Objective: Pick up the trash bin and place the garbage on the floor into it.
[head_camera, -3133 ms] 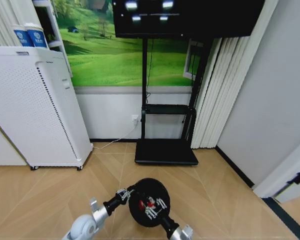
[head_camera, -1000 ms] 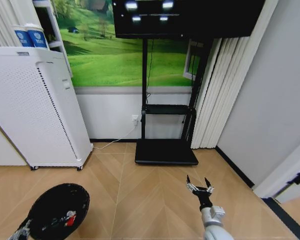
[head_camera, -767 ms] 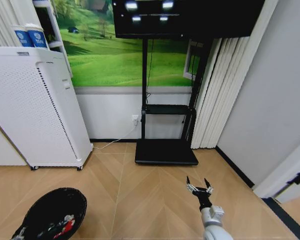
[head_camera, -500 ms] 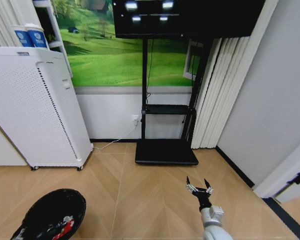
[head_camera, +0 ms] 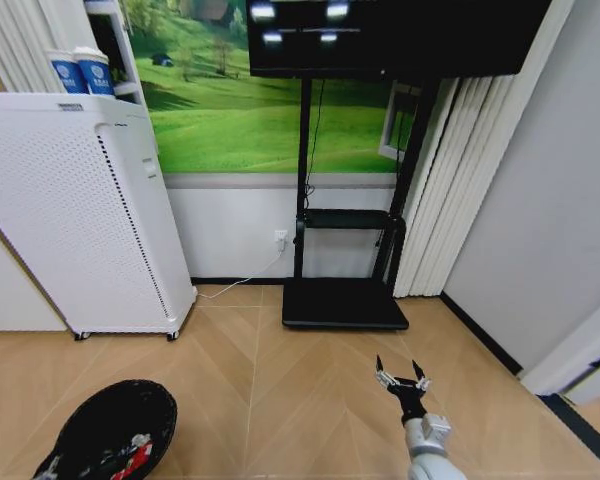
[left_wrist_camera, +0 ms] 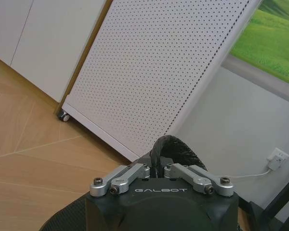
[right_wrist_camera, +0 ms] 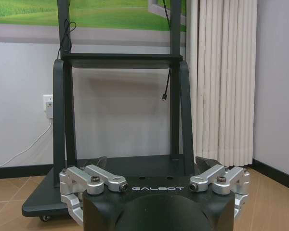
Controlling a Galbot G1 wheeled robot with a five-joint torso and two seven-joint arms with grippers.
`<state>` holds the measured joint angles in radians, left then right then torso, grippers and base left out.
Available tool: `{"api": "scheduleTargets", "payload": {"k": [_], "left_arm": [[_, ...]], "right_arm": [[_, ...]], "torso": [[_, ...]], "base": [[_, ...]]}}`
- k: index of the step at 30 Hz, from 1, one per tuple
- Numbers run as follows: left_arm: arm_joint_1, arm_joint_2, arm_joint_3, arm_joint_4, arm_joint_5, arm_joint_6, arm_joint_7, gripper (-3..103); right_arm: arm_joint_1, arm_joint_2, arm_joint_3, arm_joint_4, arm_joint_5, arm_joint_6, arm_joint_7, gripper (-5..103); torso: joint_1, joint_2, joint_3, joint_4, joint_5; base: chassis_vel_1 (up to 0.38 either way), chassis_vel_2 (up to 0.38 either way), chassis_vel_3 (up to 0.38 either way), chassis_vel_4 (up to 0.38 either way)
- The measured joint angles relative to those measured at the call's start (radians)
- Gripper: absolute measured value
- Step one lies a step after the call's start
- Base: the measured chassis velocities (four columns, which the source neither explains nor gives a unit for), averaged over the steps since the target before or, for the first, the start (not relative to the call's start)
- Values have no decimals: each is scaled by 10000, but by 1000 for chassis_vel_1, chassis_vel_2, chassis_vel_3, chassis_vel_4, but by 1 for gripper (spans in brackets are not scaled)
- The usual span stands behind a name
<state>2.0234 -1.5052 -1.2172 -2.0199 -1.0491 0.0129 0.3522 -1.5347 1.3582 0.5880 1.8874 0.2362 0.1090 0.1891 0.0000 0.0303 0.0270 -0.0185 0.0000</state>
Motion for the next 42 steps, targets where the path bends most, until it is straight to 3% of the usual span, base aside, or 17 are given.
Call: {"api": "scheduleTargets", "payload": {"k": [9,23,36,42], "left_arm": [[-341,51,208,785,261,-24,-58,7],[-596,227,65,1983,448,-576,-103,7],[-776,367,15,2294,430,-499,-281,7],[-819,357,-173,2568,572,-767,-306,7]], "right_arm": [[81,-11,-15,-70,62,260,247,100],[262,-70,97,-197,171,253,336,100],[241,-72,298,-215,309,325,352,100],[185,-74,653,-214,684,307,407,100]], "torso": [[0,0,0,-2,-1],[0,0,0,-1,3],[0,0,0,-2,-1],[0,0,0,1,5]], "base": [[0,0,0,0],[0,0,0,0],[0,0,0,0],[0,0,0,0]]}}
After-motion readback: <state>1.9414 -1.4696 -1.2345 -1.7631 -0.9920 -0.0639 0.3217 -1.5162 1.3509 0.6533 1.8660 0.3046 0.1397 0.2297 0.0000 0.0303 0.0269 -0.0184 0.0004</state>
